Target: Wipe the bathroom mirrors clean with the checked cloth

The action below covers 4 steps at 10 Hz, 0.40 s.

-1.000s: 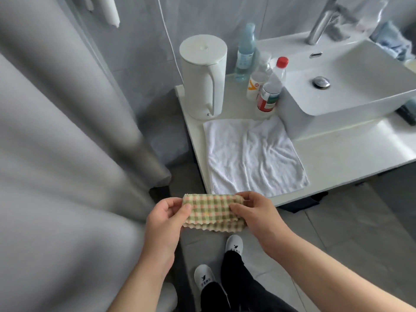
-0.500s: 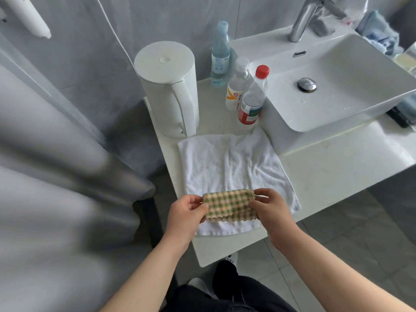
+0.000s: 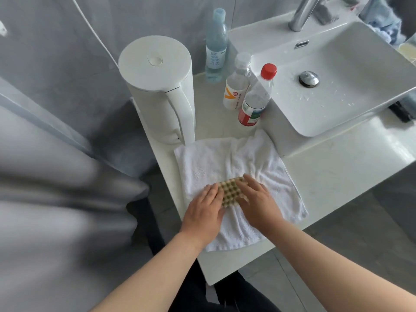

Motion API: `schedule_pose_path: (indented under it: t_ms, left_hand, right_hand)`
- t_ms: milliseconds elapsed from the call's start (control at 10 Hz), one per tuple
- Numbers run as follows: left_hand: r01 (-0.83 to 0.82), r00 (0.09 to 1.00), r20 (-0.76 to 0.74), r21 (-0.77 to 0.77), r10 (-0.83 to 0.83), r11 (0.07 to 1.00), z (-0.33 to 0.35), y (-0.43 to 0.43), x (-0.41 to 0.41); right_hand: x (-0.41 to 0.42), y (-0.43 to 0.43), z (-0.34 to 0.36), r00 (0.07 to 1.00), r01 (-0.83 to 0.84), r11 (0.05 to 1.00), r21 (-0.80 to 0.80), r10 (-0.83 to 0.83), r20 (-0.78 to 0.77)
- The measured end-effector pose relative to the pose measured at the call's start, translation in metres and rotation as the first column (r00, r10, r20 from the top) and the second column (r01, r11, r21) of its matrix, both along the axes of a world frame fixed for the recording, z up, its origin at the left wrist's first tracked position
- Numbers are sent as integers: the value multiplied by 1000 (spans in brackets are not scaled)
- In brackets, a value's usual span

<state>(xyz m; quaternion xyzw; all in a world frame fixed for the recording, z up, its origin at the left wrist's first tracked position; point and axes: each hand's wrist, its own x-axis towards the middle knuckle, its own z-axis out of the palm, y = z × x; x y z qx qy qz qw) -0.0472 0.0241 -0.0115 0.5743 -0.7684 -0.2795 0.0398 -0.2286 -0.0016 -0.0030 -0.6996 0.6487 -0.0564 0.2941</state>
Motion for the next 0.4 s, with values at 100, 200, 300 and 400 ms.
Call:
schedule_pose_path:
  t_ms: [100,200,300,400]
  left_hand:
    - [78,986,145,65,-87,995,-7,1,2]
    - [115,979,153,113,-131,987,-5,-1,8]
    - [115,988,84,150,-128,982,0,-8,14]
    - [42,995,80,132,-53,990,9,-15,26]
  right_hand:
    - [2,2,-7,997,-25,1000,10,26,-68]
    - [3,1,-6,994,-27,999,22,29,-107]
    - [6,-2,-2,991,-52,996,67,60,-121]
    - [5,-4,4,992,-63,998,23,65,-110]
